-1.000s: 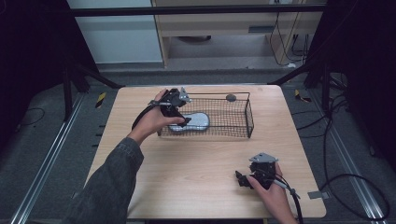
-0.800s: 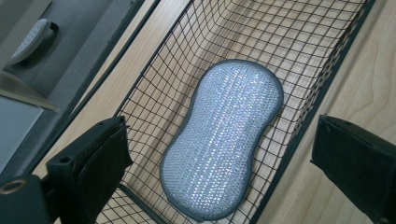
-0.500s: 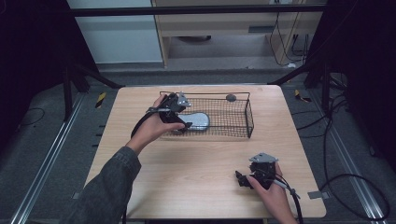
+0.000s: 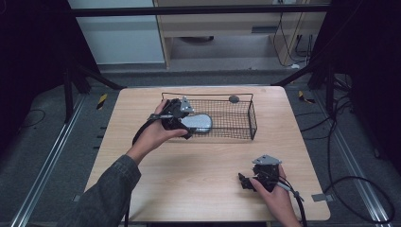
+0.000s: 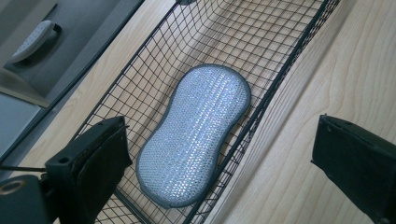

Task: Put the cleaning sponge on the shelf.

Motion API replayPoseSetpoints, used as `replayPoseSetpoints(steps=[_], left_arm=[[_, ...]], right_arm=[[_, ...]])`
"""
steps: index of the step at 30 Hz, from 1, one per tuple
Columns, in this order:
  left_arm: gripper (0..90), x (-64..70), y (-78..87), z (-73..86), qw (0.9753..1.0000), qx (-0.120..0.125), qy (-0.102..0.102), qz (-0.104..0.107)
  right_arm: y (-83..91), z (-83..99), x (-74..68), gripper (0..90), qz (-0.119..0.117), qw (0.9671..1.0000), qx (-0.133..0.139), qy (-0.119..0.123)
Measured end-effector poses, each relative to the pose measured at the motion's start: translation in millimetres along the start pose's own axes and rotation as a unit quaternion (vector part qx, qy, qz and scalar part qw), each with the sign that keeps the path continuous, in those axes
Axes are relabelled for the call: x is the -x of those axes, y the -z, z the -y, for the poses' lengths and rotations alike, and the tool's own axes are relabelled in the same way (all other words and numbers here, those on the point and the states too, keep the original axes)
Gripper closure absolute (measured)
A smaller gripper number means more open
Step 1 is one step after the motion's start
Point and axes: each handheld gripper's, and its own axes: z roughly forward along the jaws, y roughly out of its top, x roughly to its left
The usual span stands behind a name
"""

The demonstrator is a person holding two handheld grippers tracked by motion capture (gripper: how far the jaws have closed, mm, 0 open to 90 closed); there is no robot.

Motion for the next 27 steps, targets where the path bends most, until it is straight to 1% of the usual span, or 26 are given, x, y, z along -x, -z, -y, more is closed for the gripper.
replayPoseSetpoints(steps=[2,5,6,10,14,17,18,19,20,23,24,25,27], left_arm=[[3.2,4.7,2.6,1.5,0.9999,0.004,0.011,0.003],[3.2,8.5,3.9,3.1,0.9999,0.007,0.013,0.002],[3.2,10.5,4.9,3.9,0.9999,0.004,0.013,0.0],[3.2,18.6,7.5,8.9,0.9997,0.007,0.021,0.002],[3.5,31.3,12.1,17.6,0.9996,0.011,0.026,0.002],[3.5,39.4,14.2,24.3,0.9994,0.015,0.031,0.006],[3.5,42.2,15.2,26.6,0.9995,0.012,0.03,0.006],[3.5,42.2,15.2,26.6,0.9995,0.012,0.03,0.006],[3.5,48.3,16.8,31.9,0.9994,0.013,0.032,0.006],[3.6,52.2,17.8,36.0,0.9994,0.012,0.032,0.004],[3.6,56.0,18.5,40.7,0.9992,0.012,0.037,0.004],[3.7,56.0,18.5,40.7,0.9992,0.012,0.037,0.004],[3.7,61.2,18.8,47.8,0.9991,0.01,0.042,0.004]], right_arm=[[0.0,0.0,-0.1,0.4,0.0,1.0,0.0,0.0],[-0.1,0.1,-0.1,0.4,0.0,1.0,0.0,0.0],[-0.1,0.1,-0.1,0.4,0.0,1.0,0.0,0.0],[-0.1,0.1,-0.1,0.4,0.0,1.0,0.0,0.0],[0.0,0.2,-0.2,0.4,0.0,1.0,0.0,-0.001],[0.1,0.2,0.0,0.4,0.001,1.0,0.0,0.001],[0.0,0.2,-0.2,0.4,0.001,1.0,0.0,0.0],[0.0,0.2,-0.2,0.4,0.001,1.0,0.0,0.0],[0.1,0.2,-0.1,0.4,0.001,1.0,0.0,0.0],[0.1,0.3,-0.1,0.4,0.001,1.0,0.0,0.0],[0.1,0.3,-0.1,0.4,0.001,1.0,0.0,0.0],[0.1,0.3,-0.1,0.4,0.001,1.0,0.0,0.0],[0.2,0.3,-0.1,0.4,0.001,1.0,0.0,0.001]])
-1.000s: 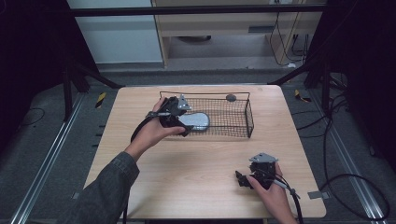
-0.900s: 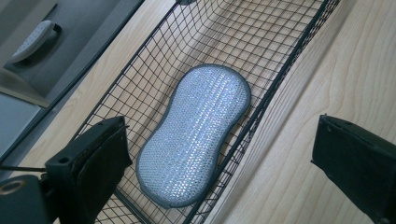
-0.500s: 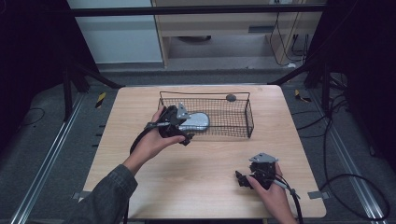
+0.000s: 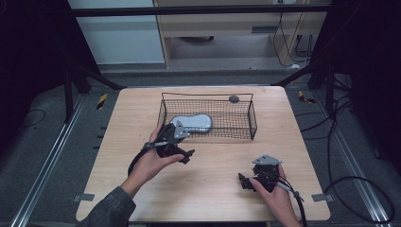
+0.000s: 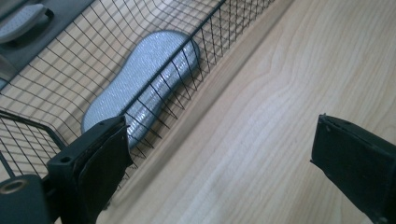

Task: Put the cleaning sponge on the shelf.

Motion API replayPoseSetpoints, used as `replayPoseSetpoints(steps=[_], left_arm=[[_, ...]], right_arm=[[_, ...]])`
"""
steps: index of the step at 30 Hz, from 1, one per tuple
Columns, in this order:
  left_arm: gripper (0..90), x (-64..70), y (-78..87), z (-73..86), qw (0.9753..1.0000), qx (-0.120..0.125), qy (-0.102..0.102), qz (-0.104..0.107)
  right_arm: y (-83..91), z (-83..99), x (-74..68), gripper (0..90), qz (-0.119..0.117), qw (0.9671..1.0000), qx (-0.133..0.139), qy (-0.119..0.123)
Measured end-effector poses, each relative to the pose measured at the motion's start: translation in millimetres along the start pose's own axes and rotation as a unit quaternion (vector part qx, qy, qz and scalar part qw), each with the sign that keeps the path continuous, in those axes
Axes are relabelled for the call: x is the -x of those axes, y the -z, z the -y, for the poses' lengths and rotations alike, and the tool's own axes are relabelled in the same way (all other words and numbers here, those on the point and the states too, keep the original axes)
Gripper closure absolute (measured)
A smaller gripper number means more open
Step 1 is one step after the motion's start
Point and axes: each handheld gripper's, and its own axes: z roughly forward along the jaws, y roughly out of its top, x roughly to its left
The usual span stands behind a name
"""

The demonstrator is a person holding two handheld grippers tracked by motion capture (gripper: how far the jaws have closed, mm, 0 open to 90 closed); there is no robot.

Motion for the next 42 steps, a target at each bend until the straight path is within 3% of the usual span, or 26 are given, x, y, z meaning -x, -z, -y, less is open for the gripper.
replayPoseSetpoints(steps=[8,18,31,42], left_arm=[[3.8,7.5,-3.9,19.9,0.9999,-0.006,0.012,0.004],[4.1,3.4,-14.0,61.7,0.9978,-0.019,0.063,0.01],[4.2,-23.9,-10.1,113.4,0.9912,-0.041,0.123,-0.029],[4.0,-43.5,-12.6,137.9,0.9852,-0.049,0.158,-0.046]], right_arm=[[0.1,0.1,0.1,0.4,-0.001,1.0,0.0,0.001],[0.3,0.2,-0.1,0.4,-0.002,1.0,0.0,0.0],[0.4,0.2,-0.3,0.4,-0.003,1.0,0.0,-0.001],[0.3,0.3,-0.1,0.4,-0.003,1.0,0.001,0.001]])
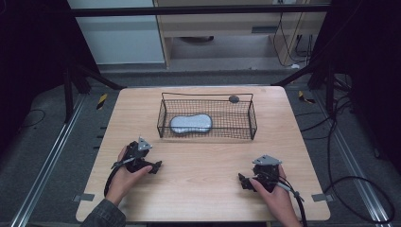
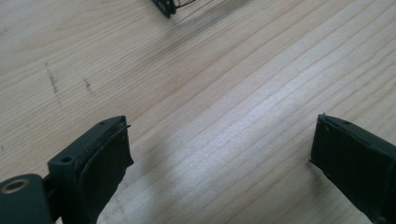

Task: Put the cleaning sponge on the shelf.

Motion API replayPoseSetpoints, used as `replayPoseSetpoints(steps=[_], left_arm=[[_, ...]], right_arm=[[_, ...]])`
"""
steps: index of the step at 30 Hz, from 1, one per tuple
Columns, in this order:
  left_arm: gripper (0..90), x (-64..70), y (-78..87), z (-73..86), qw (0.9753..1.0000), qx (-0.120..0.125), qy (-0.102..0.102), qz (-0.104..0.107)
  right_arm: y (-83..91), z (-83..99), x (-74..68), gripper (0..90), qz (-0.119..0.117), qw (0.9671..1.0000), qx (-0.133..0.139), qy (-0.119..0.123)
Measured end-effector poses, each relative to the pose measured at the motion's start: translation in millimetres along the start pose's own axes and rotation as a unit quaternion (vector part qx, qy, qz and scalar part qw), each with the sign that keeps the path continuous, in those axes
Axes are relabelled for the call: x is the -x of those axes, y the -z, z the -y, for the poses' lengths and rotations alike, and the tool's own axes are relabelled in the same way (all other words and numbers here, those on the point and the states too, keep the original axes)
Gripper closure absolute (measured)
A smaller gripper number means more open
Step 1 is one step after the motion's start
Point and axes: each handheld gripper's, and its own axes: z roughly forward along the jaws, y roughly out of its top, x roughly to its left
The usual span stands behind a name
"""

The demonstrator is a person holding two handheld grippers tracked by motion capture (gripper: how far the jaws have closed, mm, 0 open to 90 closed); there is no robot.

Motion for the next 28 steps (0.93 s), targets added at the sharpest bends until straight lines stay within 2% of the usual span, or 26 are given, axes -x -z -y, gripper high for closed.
replayPoseSetpoints(steps=[6,7,10,17,19,28], left_arm=[[3.4,-9.9,-4.1,5.3,0.9994,0.008,0.03,0.015],[3.5,-9.9,-4.1,5.3,0.9994,0.008,0.03,0.015],[2.1,-14.9,-6.9,9.3,0.9983,0.017,0.049,0.025],[0.0,-16.7,-9.4,12.9,0.9979,0.036,0.045,0.029],[0.0,-17.2,-10.6,15.3,0.9972,0.05,0.046,0.029],[0.0,-17.2,-10.7,15.3,0.9972,0.051,0.046,0.029]], right_arm=[[-0.2,0.1,0.2,0.4,0.001,1.0,0.0,0.002],[0.0,0.0,0.0,0.4,0.0,1.0,0.0,0.0],[-0.1,0.1,0.1,0.4,0.001,1.0,0.0,0.002],[-0.3,0.1,0.3,0.4,0.002,1.0,0.0,0.003],[0.2,-0.2,-0.2,0.4,-0.001,1.0,-0.001,-0.002],[0.1,-0.1,-0.2,0.3,0.0,1.0,-0.001,-0.001]])
